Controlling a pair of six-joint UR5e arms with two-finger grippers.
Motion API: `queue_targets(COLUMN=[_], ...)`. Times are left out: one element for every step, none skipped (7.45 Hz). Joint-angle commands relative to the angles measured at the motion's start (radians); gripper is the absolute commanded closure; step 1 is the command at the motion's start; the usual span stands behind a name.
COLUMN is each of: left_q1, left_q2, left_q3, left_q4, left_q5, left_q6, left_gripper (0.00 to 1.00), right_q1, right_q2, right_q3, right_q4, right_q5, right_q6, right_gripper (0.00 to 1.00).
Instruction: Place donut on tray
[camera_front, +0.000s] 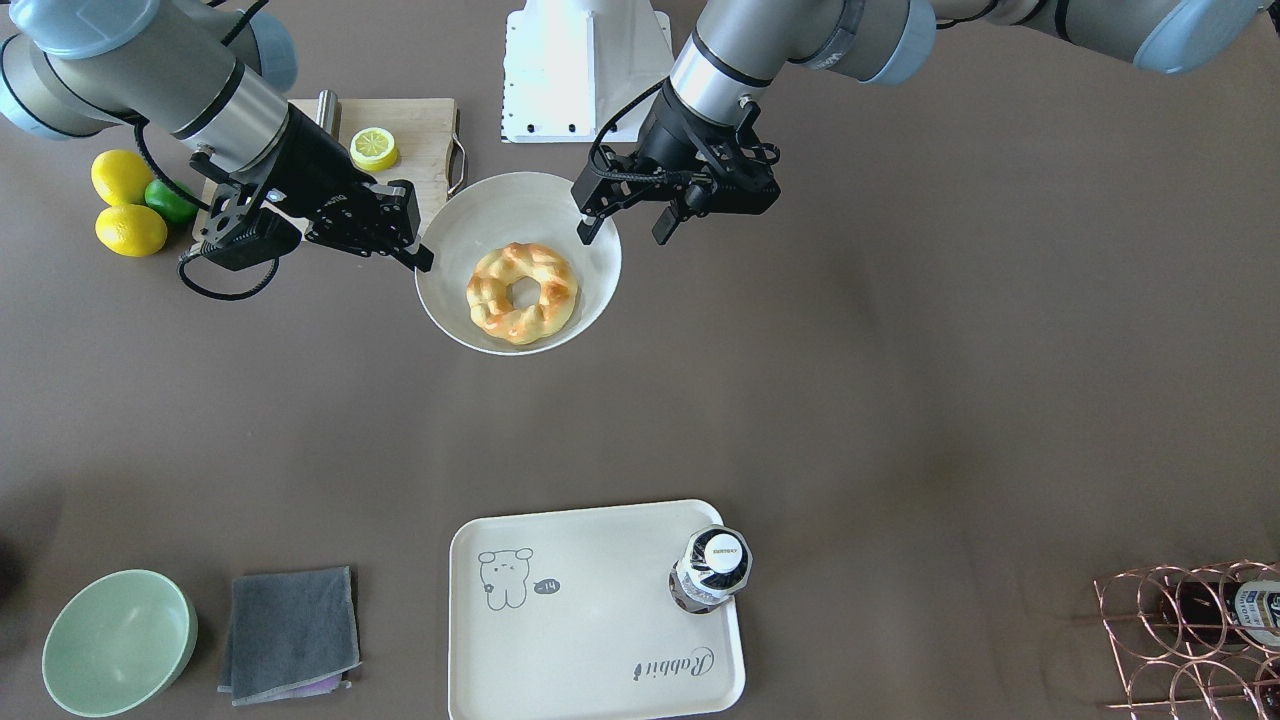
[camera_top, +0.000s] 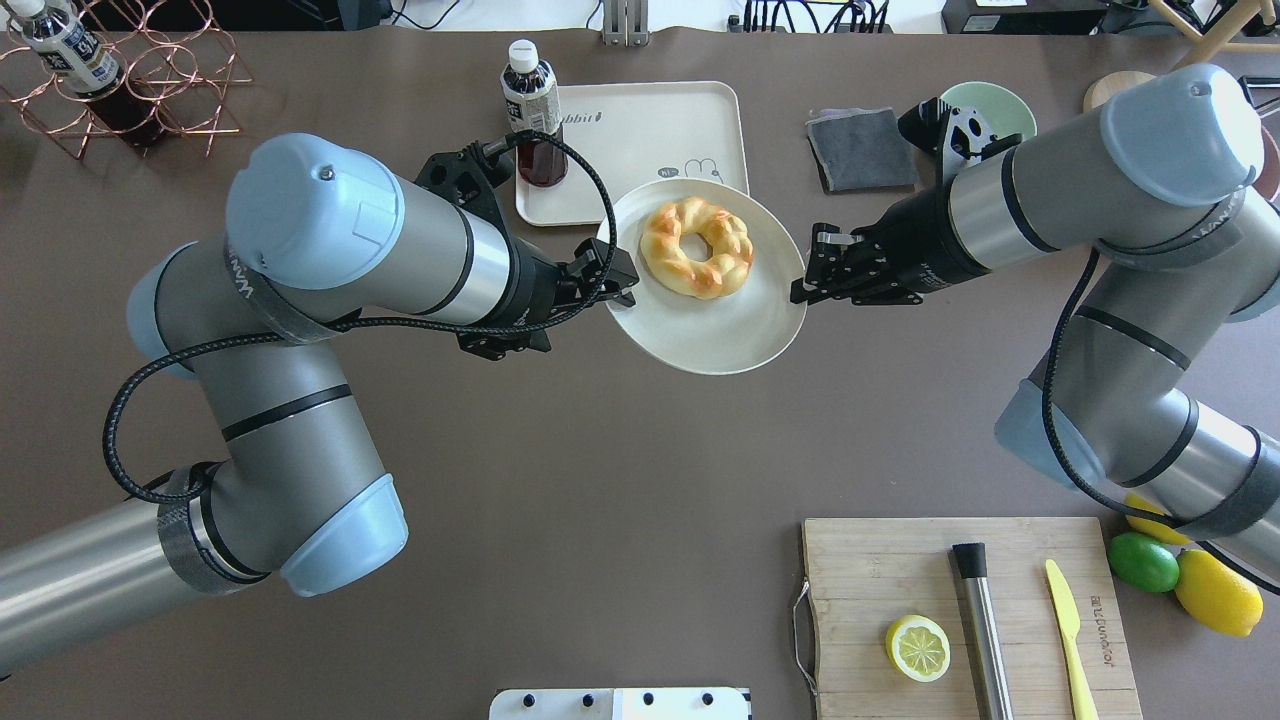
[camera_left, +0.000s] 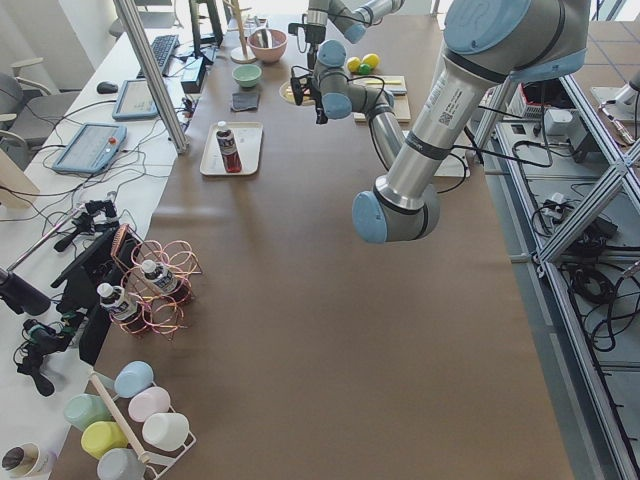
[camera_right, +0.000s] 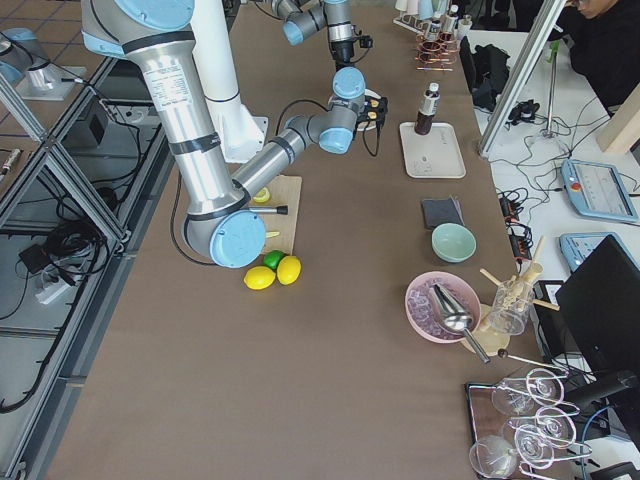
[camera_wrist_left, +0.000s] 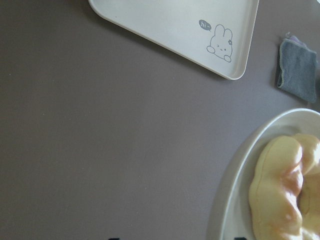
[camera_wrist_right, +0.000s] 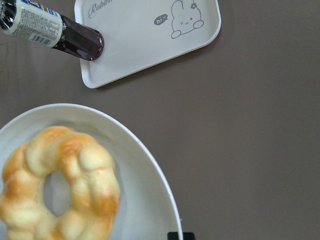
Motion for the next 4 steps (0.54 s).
queue_targets(left_q1=[0.0, 0.002, 0.0, -0.001], left_q2=[-0.003, -0.004, -0.004, -0.004], left_q3=[-0.007, -0.013, -0.019, -0.019], left_q4=[0.001, 0.001, 0.007, 0.008], left_q5=[-0.003, -0.006, -0.007, -0.008], left_q6=[-0.003, -0.007, -0.008, -0.008], left_gripper=[0.02, 0.02, 0.02, 0.02], right_q1=[-0.008, -0.014, -0.028, -0.034], right_q2=[-0.018, -0.016, -0.018, -0.016], right_q3=[-0.004, -0.001, -0.001, -0.001], right_q4=[-0.015, -0.043, -0.052, -0.082], right_q5=[-0.026, -0.04, -0.064, -0.077], right_q6=[0.009, 0.006, -0.005, -0.007], right_gripper=[1.0, 1.0, 1.0, 1.0])
